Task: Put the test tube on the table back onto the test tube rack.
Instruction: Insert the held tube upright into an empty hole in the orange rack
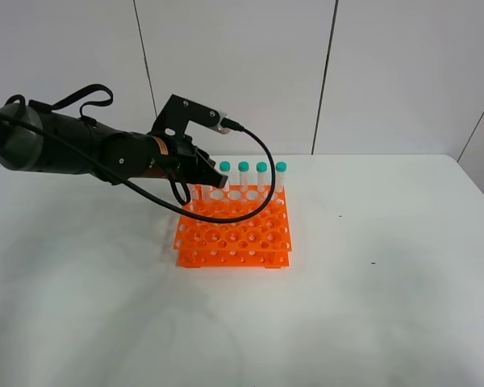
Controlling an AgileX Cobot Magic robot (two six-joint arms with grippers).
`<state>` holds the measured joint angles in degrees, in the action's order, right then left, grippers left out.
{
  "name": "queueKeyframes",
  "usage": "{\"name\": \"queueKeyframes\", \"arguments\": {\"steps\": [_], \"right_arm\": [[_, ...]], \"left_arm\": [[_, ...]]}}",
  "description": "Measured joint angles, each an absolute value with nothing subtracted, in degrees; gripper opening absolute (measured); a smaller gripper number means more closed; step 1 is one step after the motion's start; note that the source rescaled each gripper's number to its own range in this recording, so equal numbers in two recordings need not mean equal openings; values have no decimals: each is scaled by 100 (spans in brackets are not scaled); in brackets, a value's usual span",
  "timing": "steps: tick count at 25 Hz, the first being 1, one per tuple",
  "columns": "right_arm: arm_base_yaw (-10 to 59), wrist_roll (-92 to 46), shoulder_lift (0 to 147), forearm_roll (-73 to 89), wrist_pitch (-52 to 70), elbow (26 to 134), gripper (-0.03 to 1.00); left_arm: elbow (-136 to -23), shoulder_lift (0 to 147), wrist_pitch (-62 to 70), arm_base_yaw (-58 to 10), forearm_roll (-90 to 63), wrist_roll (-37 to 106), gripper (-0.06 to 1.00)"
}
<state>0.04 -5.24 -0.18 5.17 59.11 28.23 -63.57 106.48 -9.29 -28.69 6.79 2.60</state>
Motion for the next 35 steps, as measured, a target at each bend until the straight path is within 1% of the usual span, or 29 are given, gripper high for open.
{"name": "queueKeyframes", "arguments": {"steps": [7,12,35], "right_arm": [[4,-524,-18,517,5911,2823,100],[4,-524,-18,522,5911,2823,100],[4,-524,-18,544,5911,2823,100]], "left_arm": [[-6545,10679,-906,-2845,679,255,1],[-6660,10868,-618,-2845,679,250,1],[-6678,11252,-835,-2828,674,40,1]]}}
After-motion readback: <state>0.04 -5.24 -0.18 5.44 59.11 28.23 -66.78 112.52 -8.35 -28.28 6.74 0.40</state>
